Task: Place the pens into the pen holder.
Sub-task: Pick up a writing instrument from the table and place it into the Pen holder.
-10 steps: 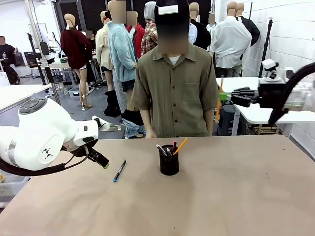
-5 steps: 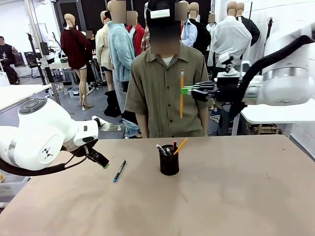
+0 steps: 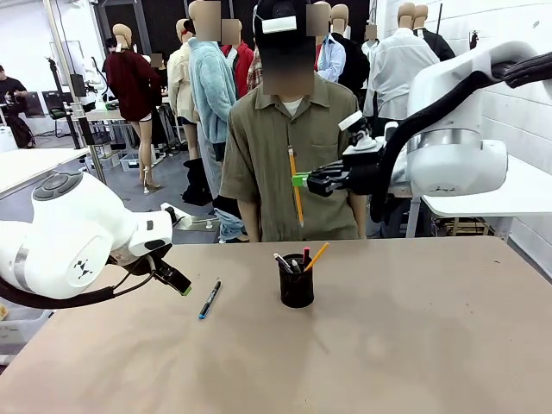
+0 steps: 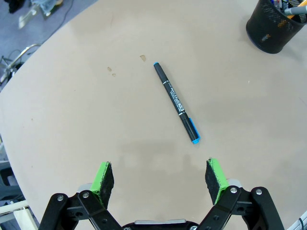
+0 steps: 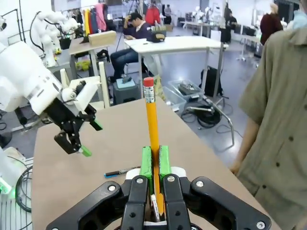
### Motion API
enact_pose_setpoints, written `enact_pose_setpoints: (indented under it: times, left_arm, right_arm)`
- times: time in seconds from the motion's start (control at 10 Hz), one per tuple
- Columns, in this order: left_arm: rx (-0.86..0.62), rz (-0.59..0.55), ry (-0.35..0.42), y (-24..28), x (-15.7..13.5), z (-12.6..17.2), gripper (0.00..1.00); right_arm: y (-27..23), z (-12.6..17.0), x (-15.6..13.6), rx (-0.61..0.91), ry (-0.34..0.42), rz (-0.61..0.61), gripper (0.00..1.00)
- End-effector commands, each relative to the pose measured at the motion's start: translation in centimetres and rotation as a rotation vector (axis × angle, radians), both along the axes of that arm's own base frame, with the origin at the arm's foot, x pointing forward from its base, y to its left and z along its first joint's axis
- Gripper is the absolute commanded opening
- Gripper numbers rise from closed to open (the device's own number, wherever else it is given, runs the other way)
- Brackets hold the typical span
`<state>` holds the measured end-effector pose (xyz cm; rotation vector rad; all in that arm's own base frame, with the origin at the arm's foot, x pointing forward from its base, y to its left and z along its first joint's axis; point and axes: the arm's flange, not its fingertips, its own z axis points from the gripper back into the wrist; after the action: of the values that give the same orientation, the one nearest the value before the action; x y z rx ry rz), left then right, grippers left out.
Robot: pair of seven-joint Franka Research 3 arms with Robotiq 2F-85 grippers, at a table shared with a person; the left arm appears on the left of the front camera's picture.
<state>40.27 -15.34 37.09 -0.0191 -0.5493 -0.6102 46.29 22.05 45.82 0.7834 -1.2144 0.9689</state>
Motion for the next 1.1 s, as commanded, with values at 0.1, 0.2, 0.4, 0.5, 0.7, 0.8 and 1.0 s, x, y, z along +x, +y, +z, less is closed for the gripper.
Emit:
enact_pose_setpoints:
  times: [0.1, 0.2, 0.4, 0.5, 0.7, 0.8, 1.0]
  left_arm:
    - [-0.004, 0.004, 0.0, 0.2, 0.0, 0.0, 1.0]
    - [-0.004, 0.004, 0.0, 0.2, 0.0, 0.0, 1.0]
    - [-0.004, 0.004, 0.0, 0.2, 0.0, 0.0, 1.0]
    - [-0.004, 0.004, 0.0, 0.2, 0.0, 0.0, 1.0]
    - [-0.004, 0.004, 0.0, 0.2, 0.0, 0.0, 1.0]
    - [-0.004, 0.004, 0.0, 0.2, 0.0, 0.0, 1.0]
    - [-0.004, 0.004, 0.0, 0.2, 0.0, 0.0, 1.0]
  right_arm:
    - [2.5, -2.7, 2.2, -0.016, 0.064, -0.047, 0.0]
    - [2.8, -3.4, 2.3, -0.024, 0.08, -0.042, 0.0]
    - [3.2, -4.7, 2.9, -0.023, 0.104, -0.043, 0.0]
    - [3.6, -5.3, 3.2, -0.033, 0.12, -0.049, 0.0]
    - [4.1, -6.9, 4.2, -0.05, 0.17, -0.08, 0.0]
    - [4.1, -7.4, 4.4, -0.063, 0.171, -0.095, 0.0]
    - [4.2, -8.4, 4.8, -0.085, 0.196, -0.09, 0.0]
